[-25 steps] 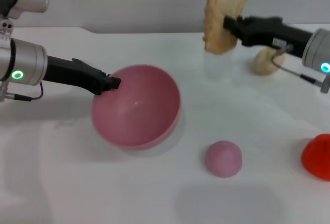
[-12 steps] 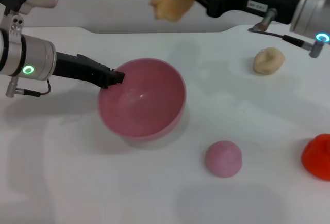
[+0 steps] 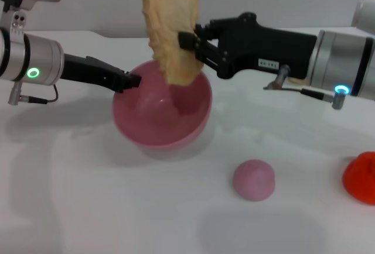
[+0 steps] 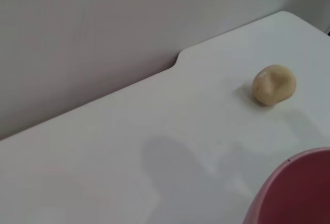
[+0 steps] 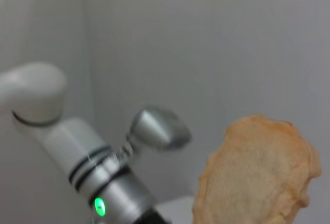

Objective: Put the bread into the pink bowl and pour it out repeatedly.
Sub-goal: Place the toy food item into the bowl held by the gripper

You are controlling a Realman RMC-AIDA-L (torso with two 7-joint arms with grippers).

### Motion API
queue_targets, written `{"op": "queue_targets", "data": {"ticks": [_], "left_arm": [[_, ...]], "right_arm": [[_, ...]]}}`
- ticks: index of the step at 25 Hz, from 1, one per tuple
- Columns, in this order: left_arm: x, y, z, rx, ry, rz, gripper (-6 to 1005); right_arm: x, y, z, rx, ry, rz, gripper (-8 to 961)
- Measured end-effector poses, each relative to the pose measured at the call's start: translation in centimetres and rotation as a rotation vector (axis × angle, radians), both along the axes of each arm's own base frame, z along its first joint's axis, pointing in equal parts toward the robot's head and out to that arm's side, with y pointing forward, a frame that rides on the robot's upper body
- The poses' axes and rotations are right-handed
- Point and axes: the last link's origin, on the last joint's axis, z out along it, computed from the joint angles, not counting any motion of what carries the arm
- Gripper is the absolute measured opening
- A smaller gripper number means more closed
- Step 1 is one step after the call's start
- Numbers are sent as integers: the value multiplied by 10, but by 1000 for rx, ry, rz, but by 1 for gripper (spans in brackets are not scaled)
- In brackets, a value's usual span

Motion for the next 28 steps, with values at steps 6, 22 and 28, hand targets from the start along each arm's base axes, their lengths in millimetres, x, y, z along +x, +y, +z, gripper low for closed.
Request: {"op": "queue_targets", "data": {"ticks": [6, 22, 28], "left_arm": [[8, 4, -1, -1, 0, -18, 66], [14, 5, -5, -21, 15, -42, 67], [14, 6, -5, -10, 23, -42, 67]], "right_arm": [[13, -4, -15, -32, -51, -2, 125], [17, 0, -21, -25, -106, -2, 377], [4, 2, -4, 78, -98, 89, 612]]}}
